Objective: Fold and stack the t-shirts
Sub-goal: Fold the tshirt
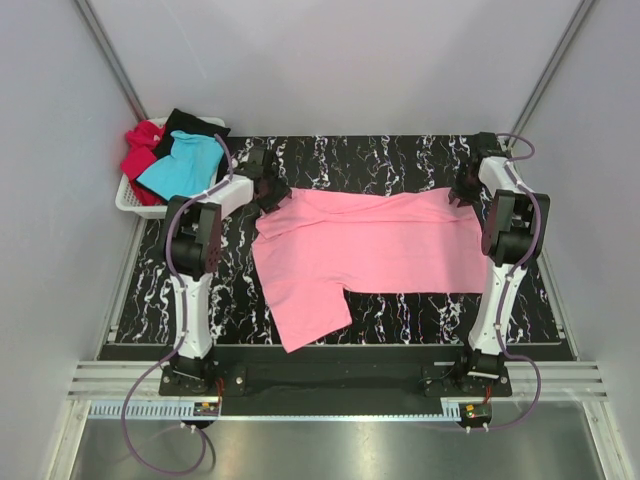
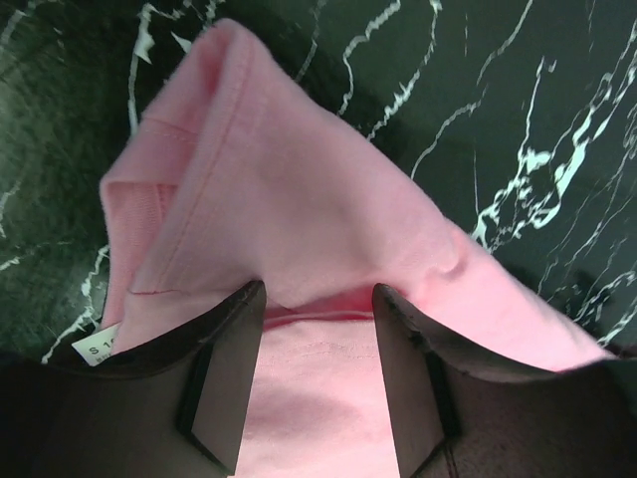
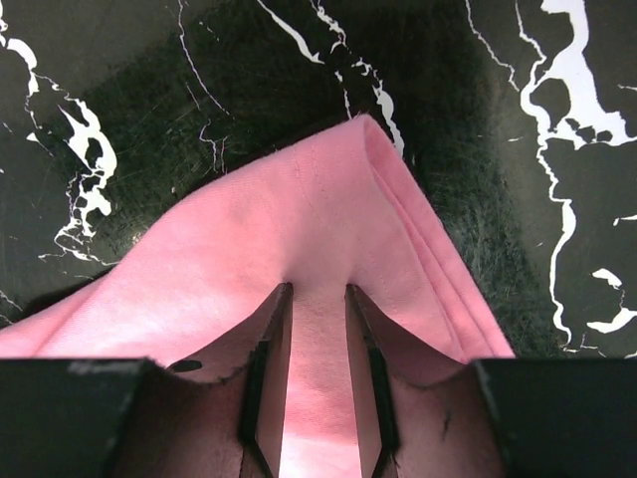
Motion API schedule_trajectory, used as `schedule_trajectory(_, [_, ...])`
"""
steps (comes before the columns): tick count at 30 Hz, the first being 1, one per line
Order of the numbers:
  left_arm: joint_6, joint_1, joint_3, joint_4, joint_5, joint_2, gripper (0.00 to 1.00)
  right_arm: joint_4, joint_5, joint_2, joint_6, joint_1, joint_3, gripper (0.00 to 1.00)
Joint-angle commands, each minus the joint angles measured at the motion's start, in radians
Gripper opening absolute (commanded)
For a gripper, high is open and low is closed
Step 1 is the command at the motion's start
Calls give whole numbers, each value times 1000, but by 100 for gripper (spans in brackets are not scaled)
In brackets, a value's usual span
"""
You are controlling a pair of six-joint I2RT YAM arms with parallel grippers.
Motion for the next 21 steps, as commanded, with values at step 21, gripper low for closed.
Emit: schedule_trajectory(21, [331,36,71,-37,20,-137,73,-21,-71,-136,-41,-59,64,61])
